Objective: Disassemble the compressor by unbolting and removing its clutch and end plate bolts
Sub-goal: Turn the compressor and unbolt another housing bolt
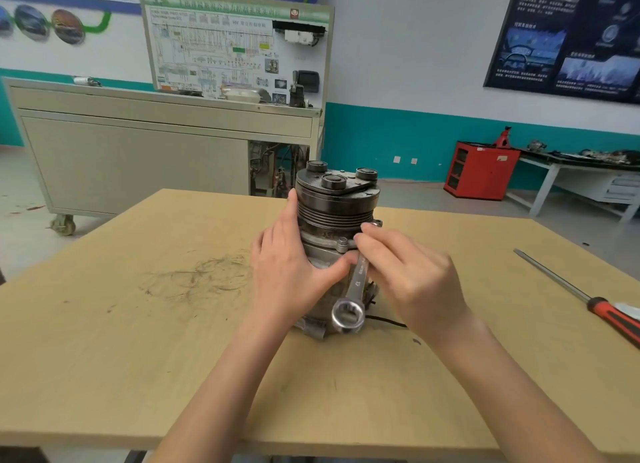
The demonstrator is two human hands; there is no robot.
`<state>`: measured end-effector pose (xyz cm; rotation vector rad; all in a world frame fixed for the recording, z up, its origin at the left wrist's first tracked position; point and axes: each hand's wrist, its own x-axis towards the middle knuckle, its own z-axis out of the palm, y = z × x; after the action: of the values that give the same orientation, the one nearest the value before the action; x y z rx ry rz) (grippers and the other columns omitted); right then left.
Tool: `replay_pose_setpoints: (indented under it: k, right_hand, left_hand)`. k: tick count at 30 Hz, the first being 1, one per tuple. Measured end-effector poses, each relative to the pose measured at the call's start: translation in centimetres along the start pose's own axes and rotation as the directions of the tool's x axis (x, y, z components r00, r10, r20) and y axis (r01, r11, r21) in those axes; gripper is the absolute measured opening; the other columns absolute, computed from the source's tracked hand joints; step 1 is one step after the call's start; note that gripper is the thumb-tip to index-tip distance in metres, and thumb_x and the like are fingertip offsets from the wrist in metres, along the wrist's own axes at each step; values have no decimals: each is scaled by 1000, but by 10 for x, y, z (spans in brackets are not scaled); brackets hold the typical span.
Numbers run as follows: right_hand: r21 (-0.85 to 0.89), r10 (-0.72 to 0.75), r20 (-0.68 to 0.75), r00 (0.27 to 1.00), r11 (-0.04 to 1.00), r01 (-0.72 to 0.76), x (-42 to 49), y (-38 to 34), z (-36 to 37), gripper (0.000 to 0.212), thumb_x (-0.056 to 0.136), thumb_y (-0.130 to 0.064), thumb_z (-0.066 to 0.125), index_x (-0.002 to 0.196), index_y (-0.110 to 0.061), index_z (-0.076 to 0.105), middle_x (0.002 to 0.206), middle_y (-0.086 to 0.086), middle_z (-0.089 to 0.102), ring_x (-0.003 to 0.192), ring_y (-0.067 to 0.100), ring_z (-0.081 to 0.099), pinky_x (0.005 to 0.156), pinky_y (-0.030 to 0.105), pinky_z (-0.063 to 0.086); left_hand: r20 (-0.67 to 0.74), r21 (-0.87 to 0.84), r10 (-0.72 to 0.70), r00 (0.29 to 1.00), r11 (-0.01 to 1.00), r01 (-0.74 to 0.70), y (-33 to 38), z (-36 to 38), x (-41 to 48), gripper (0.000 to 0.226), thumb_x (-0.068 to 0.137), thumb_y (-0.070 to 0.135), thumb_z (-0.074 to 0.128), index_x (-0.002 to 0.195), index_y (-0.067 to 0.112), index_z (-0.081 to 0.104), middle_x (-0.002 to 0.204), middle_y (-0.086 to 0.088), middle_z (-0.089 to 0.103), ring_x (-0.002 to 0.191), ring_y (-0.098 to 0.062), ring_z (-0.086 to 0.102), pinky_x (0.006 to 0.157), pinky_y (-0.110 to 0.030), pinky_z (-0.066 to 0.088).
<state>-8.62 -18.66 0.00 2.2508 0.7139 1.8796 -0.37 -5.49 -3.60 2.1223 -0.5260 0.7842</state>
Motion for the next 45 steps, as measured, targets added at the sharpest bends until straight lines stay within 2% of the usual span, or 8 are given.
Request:
replay_pose_setpoints:
  k: [12, 15, 19, 24, 29, 33, 36, 45]
  right_hand:
    - [171, 238, -10, 971, 957, -233, -8, -2, 9, 21, 89, -17, 60, 85, 1, 71, 84, 10, 70, 72, 17, 66, 66, 22, 55]
    - [673, 663, 177, 728, 458, -581, -22, 6, 7, 21, 95, -11, 47, 93, -4, 67, 93, 8, 71, 87, 19, 69, 79, 31, 57]
    - [773, 695, 627, 353, -497, -394, -25, 32, 17, 40, 98, -5, 35, 76, -8, 68, 88, 12, 72, 79, 22, 71, 70, 27, 57]
    - [572, 540, 820, 191, -794, -206, -22, 47, 33, 27, 93, -11, 43, 77, -3, 63, 82, 14, 71, 66, 16, 71, 57, 21, 57]
    - [803, 861, 467, 202, -318, -504, -11, 51, 10, 29, 97, -25, 46, 84, -6, 64, 73, 9, 73, 66, 17, 71, 59, 20, 56]
    - [665, 804, 180, 566, 325, -673, 2, 25, -7, 25, 94, -27, 56, 80, -11, 71, 70, 2, 74, 64, 19, 71, 61, 27, 57]
    - [269, 409, -41, 912, 883, -384, 7, 10, -5, 26, 88, -22, 60, 80, -1, 73, 73, 8, 71, 60, 22, 69, 55, 34, 56]
    - [56, 218, -32, 975, 975, -216, -2, -11, 8, 21, 83, -17, 69, 82, 4, 72, 79, 13, 70, 64, 24, 68, 50, 30, 56]
  left_hand:
    - [24, -11, 16, 1000, 1000, -16, 0, -2, 2, 113, 66, 75, 50, 154, 15, 14, 143, -3, 48, 129, -22, 44, 107, -36, 24]
    - [24, 9, 20, 1000, 1000, -20, -1, -3, 1, 114, 63, 77, 42, 154, 14, 14, 144, -1, 47, 130, -21, 44, 107, -38, 25]
    - [29, 11, 23, 999, 1000, -23, -1, -3, 2, 114, 63, 78, 41, 154, 16, 12, 144, -1, 47, 130, -21, 44, 108, -39, 25]
    - [21, 17, 20, 1000, 1000, -21, -3, -2, 2, 112, 66, 73, 52, 154, 17, 13, 142, -1, 48, 130, -21, 43, 107, -37, 25]
    - [27, 23, 18, 999, 1000, -19, -3, -2, 2, 113, 65, 78, 45, 154, 17, 12, 143, 1, 47, 130, -20, 43, 108, -37, 25]
    - [19, 12, 15, 1000, 1000, -16, -3, -2, 2, 112, 66, 75, 50, 154, 17, 13, 144, 0, 47, 130, -20, 42, 108, -37, 25]
    - [12, -4, 22, 1000, 1000, -22, -3, -1, 2, 111, 70, 65, 66, 154, 16, 13, 144, -1, 46, 131, -21, 43, 107, -37, 24]
    - [47, -25, 18, 999, 1000, -17, -1, -5, 2, 116, 64, 81, 45, 154, 17, 9, 144, 1, 46, 130, -18, 41, 106, -31, 21]
